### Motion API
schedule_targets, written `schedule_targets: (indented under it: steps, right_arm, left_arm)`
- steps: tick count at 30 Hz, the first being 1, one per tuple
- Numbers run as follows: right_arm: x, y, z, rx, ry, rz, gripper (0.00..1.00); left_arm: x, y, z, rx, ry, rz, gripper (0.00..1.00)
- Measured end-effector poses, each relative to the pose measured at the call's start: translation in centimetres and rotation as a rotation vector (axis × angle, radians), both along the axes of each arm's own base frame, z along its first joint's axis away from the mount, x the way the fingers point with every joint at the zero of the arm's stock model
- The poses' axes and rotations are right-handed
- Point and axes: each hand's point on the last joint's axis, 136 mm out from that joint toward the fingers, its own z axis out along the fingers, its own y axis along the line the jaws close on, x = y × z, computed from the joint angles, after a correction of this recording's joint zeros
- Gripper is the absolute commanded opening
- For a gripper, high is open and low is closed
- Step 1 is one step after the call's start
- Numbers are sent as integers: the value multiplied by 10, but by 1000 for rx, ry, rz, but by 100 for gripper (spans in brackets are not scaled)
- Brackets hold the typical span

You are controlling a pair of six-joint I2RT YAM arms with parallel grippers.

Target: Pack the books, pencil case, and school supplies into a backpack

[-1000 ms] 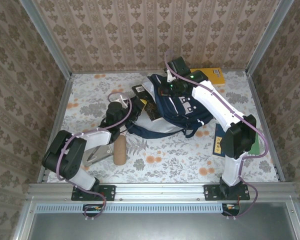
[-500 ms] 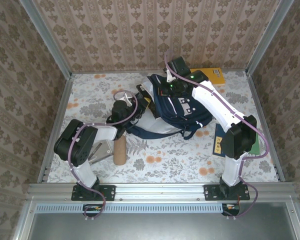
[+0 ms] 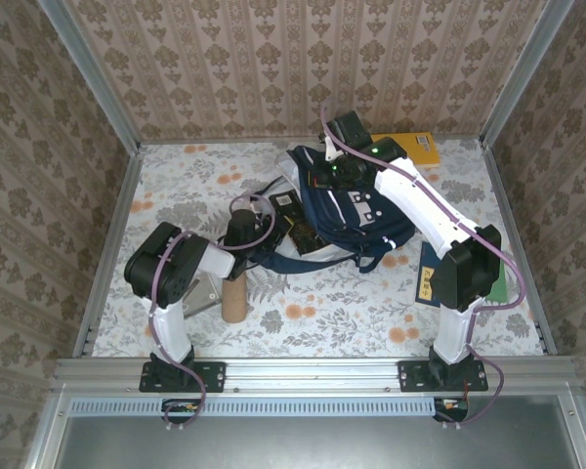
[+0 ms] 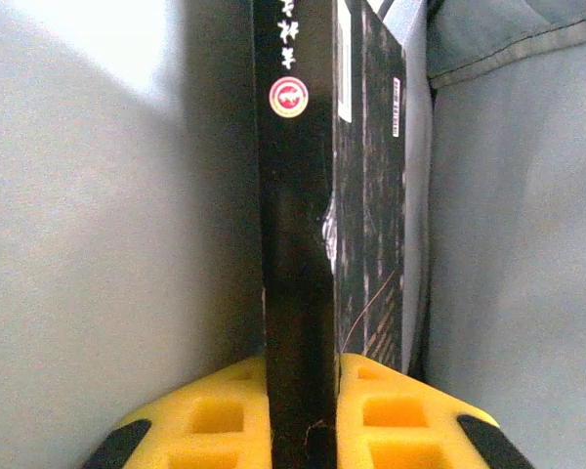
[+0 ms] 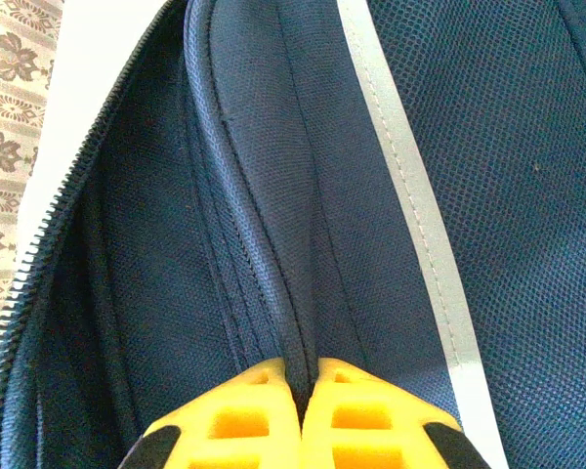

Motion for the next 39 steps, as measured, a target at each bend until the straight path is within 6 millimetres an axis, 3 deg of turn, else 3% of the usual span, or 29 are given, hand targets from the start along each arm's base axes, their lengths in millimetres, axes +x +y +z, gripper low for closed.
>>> schedule_targets:
  steps: [3,7,16,23,25,33,39]
  right_arm:
    - [0,1,0,0,0,2,0]
    - [0,1,0,0,0,2,0]
    - [0,1,0,0,0,2,0]
    - [-1,1,0,-2,1,3,0]
    - [-1,1,0,-3,0,5,0]
    - [-1,1,0,-3,-1,6,0]
    - [1,2,-1,-6,0,9,0]
  left_arm:
    - [3,-6,3,-12,-9,-5,0]
    - [4,-6,4,-30,3,2,0]
    - [11,-5,30,-157,18,40,0]
    - [23,-16,94,-241,-88,14,0]
    - [25,-18,103,-261,-109,13,0]
    - [33,-27,111,-315,-147,-11,0]
    - [36,-34,74,-281,-104,-21,0]
